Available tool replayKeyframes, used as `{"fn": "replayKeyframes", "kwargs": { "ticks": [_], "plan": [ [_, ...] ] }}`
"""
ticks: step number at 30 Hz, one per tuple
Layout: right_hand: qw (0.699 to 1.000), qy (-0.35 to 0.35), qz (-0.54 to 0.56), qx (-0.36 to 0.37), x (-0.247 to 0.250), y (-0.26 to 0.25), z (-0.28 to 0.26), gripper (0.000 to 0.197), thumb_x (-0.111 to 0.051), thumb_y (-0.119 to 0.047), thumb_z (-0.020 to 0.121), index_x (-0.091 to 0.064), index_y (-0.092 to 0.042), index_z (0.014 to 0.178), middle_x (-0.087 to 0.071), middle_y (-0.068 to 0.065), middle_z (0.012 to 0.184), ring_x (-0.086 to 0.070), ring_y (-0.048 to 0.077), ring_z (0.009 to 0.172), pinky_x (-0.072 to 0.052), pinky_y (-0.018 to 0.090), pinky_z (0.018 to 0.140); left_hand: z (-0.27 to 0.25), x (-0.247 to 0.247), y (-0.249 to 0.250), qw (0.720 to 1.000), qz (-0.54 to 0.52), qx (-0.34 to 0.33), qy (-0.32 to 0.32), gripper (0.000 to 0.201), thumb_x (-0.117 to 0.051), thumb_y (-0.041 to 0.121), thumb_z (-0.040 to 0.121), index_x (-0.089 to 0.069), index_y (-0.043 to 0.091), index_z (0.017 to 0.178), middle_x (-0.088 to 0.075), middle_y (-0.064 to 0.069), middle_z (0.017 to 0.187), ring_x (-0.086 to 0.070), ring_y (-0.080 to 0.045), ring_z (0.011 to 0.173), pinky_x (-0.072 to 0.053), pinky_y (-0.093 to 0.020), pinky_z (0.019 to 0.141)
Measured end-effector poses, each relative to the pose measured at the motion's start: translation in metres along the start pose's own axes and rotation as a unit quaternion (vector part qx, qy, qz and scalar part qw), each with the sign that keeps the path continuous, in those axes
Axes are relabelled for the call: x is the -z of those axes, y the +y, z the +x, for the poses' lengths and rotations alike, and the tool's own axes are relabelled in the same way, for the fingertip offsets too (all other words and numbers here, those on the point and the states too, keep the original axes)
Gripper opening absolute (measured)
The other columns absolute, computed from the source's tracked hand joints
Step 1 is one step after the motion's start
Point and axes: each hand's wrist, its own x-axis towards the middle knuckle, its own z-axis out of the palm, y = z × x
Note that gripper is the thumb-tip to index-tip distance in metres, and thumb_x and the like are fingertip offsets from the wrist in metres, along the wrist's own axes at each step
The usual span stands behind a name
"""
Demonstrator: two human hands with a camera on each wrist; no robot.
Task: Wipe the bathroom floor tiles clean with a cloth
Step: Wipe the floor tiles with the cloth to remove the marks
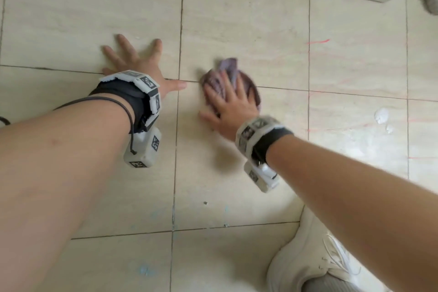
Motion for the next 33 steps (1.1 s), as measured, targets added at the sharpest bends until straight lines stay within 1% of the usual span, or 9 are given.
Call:
{"fn": "replayKeyframes", "kwargs": {
  "ticks": [3,9,12,16,20,24,27,30,33],
  "plan": [
    [0.999,-0.020,-0.029,0.024,-0.017,0.027,-0.037,0.066,-0.021,-0.067,0.095,0.004,-0.046,0.152,0.022,-0.010,0.160,0.022,0.021,0.147,0.003,0.053,0.118,0.001,0.003,0.002,1.000,-0.002,0.003,-0.002,0.103,-0.072,0.072,0.068,-0.015,0.040,0.147,0.018,-0.017,0.160,0.014,-0.053,0.143,-0.015,-0.074,0.105],
    [0.985,0.035,0.078,-0.150,0.030,0.076,0.023,0.070,-0.029,-0.068,0.094,-0.001,-0.044,0.153,0.021,-0.009,0.161,0.019,0.025,0.148,-0.001,0.057,0.118,0.001,0.003,0.003,1.000,0.000,-0.010,-0.003,0.107,-0.069,0.073,0.069,-0.010,0.040,0.151,0.021,-0.017,0.160,0.016,-0.051,0.143,-0.012,-0.069,0.110],
    [0.990,0.039,0.075,-0.110,0.031,0.040,0.037,0.073,-0.029,-0.069,0.093,0.000,-0.042,0.153,0.022,-0.006,0.161,0.021,0.029,0.147,0.003,0.058,0.116,0.004,0.003,0.000,0.999,0.020,-0.032,-0.003,0.109,-0.068,0.075,0.069,-0.007,0.041,0.152,0.021,-0.012,0.161,0.017,-0.051,0.143,-0.007,-0.068,0.112],
    [1.000,-0.001,0.004,-0.009,0.001,0.037,-0.012,0.068,-0.021,-0.069,0.093,0.007,-0.046,0.151,0.024,-0.011,0.159,0.022,0.023,0.147,0.003,0.056,0.119,0.012,0.013,0.009,0.997,0.051,-0.046,-0.025,0.110,-0.071,0.072,0.068,-0.005,0.043,0.151,0.022,-0.009,0.160,0.016,-0.052,0.142,-0.011,-0.071,0.109],
    [0.994,0.011,0.030,-0.103,0.006,0.110,-0.029,0.067,-0.026,-0.067,0.094,0.003,-0.048,0.151,0.020,-0.013,0.160,0.017,0.020,0.148,-0.003,0.053,0.119,0.020,0.023,0.023,0.992,0.093,-0.083,-0.037,0.114,-0.077,0.067,0.064,-0.008,0.042,0.151,0.020,-0.007,0.160,0.015,-0.048,0.144,-0.017,-0.071,0.109],
    [0.974,0.057,0.093,-0.196,0.040,0.135,0.026,0.073,-0.033,-0.069,0.092,-0.002,-0.044,0.153,0.018,-0.008,0.161,0.017,0.028,0.148,-0.001,0.056,0.118,0.022,0.025,0.035,0.988,0.115,-0.093,-0.047,0.117,-0.077,0.066,0.066,-0.002,0.042,0.153,0.025,-0.008,0.160,0.017,-0.047,0.144,-0.012,-0.070,0.110],
    [0.976,0.072,0.124,-0.161,0.048,0.109,0.046,0.073,-0.031,-0.071,0.092,-0.004,-0.043,0.153,0.019,-0.008,0.161,0.019,0.029,0.147,0.001,0.057,0.116,0.029,0.024,0.046,0.985,0.130,-0.098,-0.054,0.120,-0.074,0.070,0.065,0.004,0.044,0.153,0.029,-0.008,0.159,0.019,-0.047,0.144,-0.008,-0.068,0.112],
    [0.990,0.048,0.095,-0.091,0.026,0.105,0.012,0.069,-0.027,-0.069,0.093,-0.001,-0.045,0.153,0.021,-0.012,0.160,0.021,0.023,0.147,0.002,0.055,0.116,0.032,0.020,0.069,0.984,0.129,-0.117,-0.049,0.115,-0.073,0.068,0.069,0.001,0.043,0.153,0.028,-0.008,0.159,0.020,-0.046,0.144,-0.007,-0.067,0.113],
    [0.987,0.039,0.088,-0.125,0.010,0.145,-0.024,0.067,-0.027,-0.068,0.094,-0.001,-0.048,0.151,0.021,-0.015,0.160,0.020,0.017,0.147,0.001,0.053,0.118,0.030,0.008,0.102,0.984,0.108,-0.136,-0.039,0.110,-0.070,0.069,0.071,-0.003,0.042,0.154,0.026,-0.009,0.160,0.019,-0.045,0.145,-0.006,-0.066,0.115]
  ]
}}
